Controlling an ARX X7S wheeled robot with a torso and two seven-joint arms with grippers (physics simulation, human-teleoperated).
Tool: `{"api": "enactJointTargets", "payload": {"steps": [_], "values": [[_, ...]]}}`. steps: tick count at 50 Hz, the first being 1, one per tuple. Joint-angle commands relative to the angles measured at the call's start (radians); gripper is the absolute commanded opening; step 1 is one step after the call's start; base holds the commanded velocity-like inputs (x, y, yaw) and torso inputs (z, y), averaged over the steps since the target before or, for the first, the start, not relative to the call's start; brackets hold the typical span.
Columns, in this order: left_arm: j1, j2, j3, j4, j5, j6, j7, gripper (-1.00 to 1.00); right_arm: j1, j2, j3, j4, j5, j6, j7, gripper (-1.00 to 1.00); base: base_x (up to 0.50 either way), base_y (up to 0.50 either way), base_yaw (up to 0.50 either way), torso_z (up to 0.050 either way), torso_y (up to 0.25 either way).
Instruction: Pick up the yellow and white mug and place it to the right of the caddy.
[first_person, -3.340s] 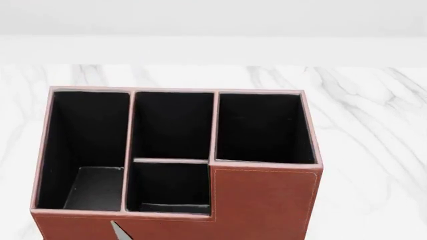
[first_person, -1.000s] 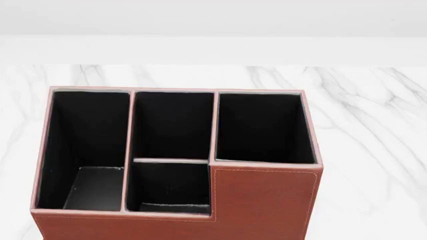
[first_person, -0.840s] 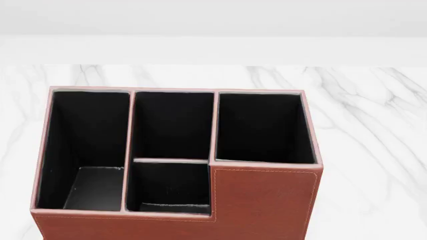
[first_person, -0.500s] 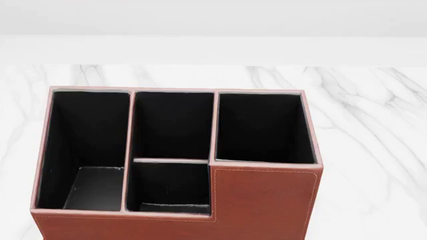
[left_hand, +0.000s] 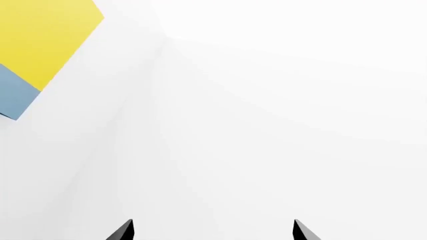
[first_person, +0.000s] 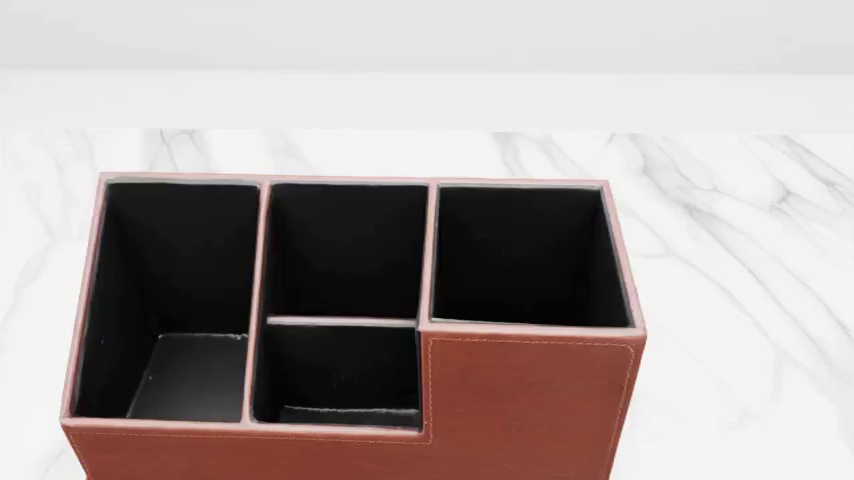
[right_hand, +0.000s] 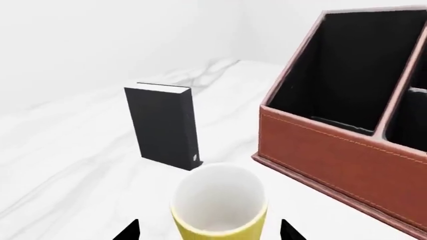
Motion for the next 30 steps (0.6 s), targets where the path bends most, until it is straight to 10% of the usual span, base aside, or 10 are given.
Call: {"api": "enactJointTargets", "payload": {"steps": [1,30], "values": [[0.002,0.0,-0.003,0.0,-0.004,0.006,0.0,1.0,-0.027,-0.006,0.012,0.055,0.019,-0.029,-0.036,1.0,0.0,0.0,0.0,0.0,0.0],[0.002,0.0,0.006,0.0,0.001,0.017,0.0,1.0,-0.072,-0.038,0.031,0.188,0.073,-0.047,-0.121,1.0,0.0,0.0,0.0,0.0,0.0]]}}
